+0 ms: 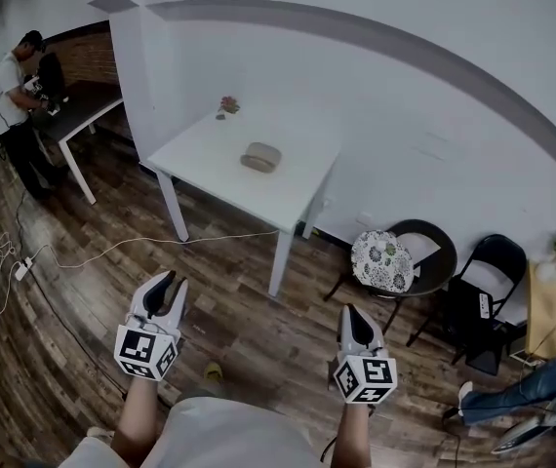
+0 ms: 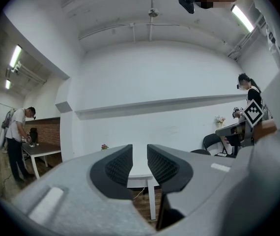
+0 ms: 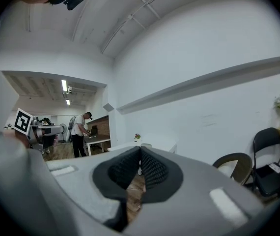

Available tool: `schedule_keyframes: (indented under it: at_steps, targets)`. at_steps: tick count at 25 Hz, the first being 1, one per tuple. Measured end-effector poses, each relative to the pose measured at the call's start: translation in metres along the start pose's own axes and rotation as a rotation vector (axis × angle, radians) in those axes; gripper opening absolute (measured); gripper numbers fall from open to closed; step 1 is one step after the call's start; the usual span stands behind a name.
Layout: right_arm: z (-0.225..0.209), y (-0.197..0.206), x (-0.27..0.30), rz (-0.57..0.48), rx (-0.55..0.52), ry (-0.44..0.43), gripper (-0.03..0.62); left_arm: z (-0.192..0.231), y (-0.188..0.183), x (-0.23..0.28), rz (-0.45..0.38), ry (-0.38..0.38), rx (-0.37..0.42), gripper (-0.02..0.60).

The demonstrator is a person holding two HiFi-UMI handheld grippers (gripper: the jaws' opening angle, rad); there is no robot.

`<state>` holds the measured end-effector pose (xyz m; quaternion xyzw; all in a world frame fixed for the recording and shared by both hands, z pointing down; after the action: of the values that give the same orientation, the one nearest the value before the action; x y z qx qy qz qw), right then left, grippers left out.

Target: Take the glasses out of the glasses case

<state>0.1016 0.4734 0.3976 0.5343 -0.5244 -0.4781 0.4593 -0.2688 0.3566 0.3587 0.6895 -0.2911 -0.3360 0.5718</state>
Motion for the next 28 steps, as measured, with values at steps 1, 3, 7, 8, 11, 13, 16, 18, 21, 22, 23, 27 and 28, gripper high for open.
schedule_keyframes:
  at_steps: [1, 3, 7, 8, 11, 13, 16, 18, 21, 22, 23, 27, 28]
  targets:
    - [-0.001, 0.000, 0.004, -0.001, 0.001, -0.003, 0.003, 0.001, 0.001, 0.003, 0.000, -0.001, 0.001, 0.101]
    - [-0.002, 0.002, 0.010, -0.001, 0.001, -0.006, 0.003, 0.004, 0.004, 0.008, 0.001, -0.001, 0.000, 0.101]
    - [-0.005, 0.009, 0.024, 0.003, -0.002, -0.001, 0.003, 0.012, 0.016, 0.022, 0.003, 0.000, -0.010, 0.101]
    - [-0.007, 0.010, 0.030, 0.003, -0.004, 0.004, 0.003, 0.015, 0.019, 0.027, 0.003, 0.002, -0.012, 0.101]
    - [-0.010, 0.012, 0.051, 0.008, -0.004, 0.020, 0.003, 0.027, 0.028, 0.048, 0.011, 0.008, -0.023, 0.101]
    - [-0.010, 0.015, 0.066, 0.016, -0.002, 0.026, 0.003, 0.037, 0.035, 0.061, 0.019, 0.011, -0.028, 0.101]
    - [-0.009, 0.018, 0.092, 0.024, 0.000, 0.037, 0.003, 0.054, 0.043, 0.082, 0.029, 0.019, -0.033, 0.101]
    - [-0.007, 0.019, 0.111, 0.031, 0.004, 0.045, 0.003, 0.067, 0.047, 0.097, 0.036, 0.026, -0.040, 0.101]
    - [-0.003, 0.019, 0.143, 0.043, 0.008, 0.055, 0.003, 0.092, 0.052, 0.122, 0.045, 0.027, -0.053, 0.101]
    - [-0.001, 0.018, 0.155, 0.045, 0.008, 0.059, 0.003, 0.101, 0.054, 0.132, 0.046, 0.027, -0.058, 0.101]
    - [0.001, 0.017, 0.167, 0.045, 0.007, 0.064, 0.003, 0.111, 0.056, 0.141, 0.048, 0.029, -0.063, 0.101]
    - [0.013, 0.017, 0.216, 0.051, 0.005, 0.082, 0.003, 0.151, 0.065, 0.180, 0.050, 0.052, -0.074, 0.101]
    - [0.016, 0.018, 0.227, 0.055, 0.004, 0.085, 0.003, 0.160, 0.068, 0.189, 0.051, 0.058, -0.077, 0.101]
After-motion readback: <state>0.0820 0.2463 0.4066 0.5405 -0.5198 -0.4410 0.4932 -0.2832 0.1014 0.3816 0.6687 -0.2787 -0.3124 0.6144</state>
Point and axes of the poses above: the fingertips, and each gripper's own axes: x forward along the fingers, z to its left, y out of its underside, the point moved 8 cm from there along -x, backward along the fingers, and after that the axes turned 7 degrees about -z, right-handed, at the moved point
